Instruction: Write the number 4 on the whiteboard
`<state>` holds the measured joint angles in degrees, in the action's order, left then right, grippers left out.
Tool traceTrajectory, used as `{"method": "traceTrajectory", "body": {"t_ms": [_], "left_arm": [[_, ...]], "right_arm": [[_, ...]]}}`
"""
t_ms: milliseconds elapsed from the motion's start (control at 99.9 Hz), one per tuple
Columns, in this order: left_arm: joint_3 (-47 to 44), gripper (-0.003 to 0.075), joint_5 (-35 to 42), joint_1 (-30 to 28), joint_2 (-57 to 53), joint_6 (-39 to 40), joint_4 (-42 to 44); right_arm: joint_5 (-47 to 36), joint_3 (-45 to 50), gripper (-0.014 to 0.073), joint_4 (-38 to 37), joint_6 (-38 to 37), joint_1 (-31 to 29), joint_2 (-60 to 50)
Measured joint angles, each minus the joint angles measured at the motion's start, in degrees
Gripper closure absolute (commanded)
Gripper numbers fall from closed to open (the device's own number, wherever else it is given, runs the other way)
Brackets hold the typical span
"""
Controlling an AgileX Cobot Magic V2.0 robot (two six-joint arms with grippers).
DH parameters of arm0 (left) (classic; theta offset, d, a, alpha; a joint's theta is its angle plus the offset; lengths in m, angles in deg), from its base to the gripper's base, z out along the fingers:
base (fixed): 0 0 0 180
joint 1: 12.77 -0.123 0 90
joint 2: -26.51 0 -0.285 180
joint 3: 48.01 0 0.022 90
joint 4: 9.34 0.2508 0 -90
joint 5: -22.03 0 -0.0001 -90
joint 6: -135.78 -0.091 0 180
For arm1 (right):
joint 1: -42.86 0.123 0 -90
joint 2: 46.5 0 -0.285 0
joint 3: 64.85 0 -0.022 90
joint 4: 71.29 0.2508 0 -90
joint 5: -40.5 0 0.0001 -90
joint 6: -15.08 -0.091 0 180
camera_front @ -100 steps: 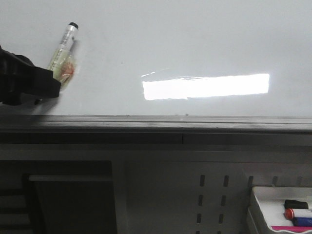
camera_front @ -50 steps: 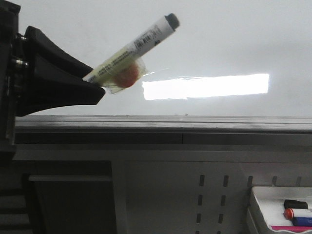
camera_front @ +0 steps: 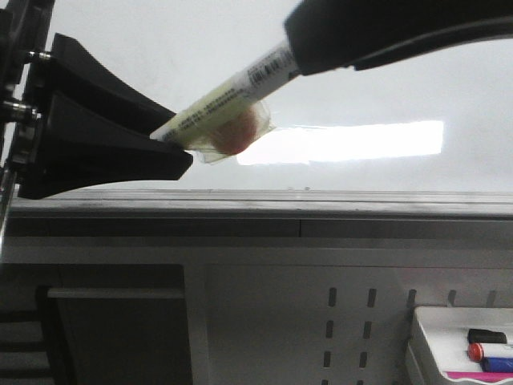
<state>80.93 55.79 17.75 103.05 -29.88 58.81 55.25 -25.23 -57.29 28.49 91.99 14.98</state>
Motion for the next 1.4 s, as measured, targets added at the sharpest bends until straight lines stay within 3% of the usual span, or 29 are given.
{"method": "traceTrajectory", "body": {"t_ms": [260,330,480,590,660,730,810,901,1121,1271,1401], "left_arm": [[0.0,0.0741,0.2,0.0,0.0,0.0,0.9],[0.0,0.0741,0.3,0.0,0.0,0.0,0.9],[0.0,0.0740,0.4,0.0,0.0,0.0,0.9],[0.0,0.0736,0.4,0.0,0.0,-0.4,1.2],[0.0,0.0693,0.4,0.0,0.0,-0.5,1.2],[0.0,0.0594,0.6,0.0,0.0,-0.5,1.2],[0.0,0.0425,0.9,0.0,0.0,-0.5,1.1],[0.0,0.0322,1.0,0.0,-0.2,-0.5,-0.5],[0.0,0.0312,-6.4,-2.0,-6.5,-0.5,-13.5],[0.0,0.0312,-13.4,-4.0,-12.9,-0.5,-23.8],[-0.1,0.0312,-17.6,-5.3,-17.0,-0.5,-27.9]], "right_arm": [[-1.6,-1.9,0.0262,0.0,0.0,0.2,6.2],[-1.7,-2.0,0.0328,0.0,0.0,0.2,6.8],[-1.8,-2.1,0.0669,0.0,0.0,0.2,7.0],[-1.3,-2.5,0.0659,0.2,0.1,0.7,7.0],[-1.3,-2.5,0.0659,0.2,0.1,0.7,7.0],[-1.3,-2.5,0.0659,0.2,0.1,0.7,7.0],[-1.3,-2.5,0.0659,0.2,0.1,0.7,7.0],[-1.2,-2.6,0.0659,0.2,0.1,0.5,7.1],[2.4,-7.6,0.0659,0.0,0.1,-3.0,9.5],[4.8,-15.1,0.0659,-1.8,0.1,-6.9,14.4],[5.9,-22.1,0.0659,-3.8,0.1,-10.5,19.5]]}}
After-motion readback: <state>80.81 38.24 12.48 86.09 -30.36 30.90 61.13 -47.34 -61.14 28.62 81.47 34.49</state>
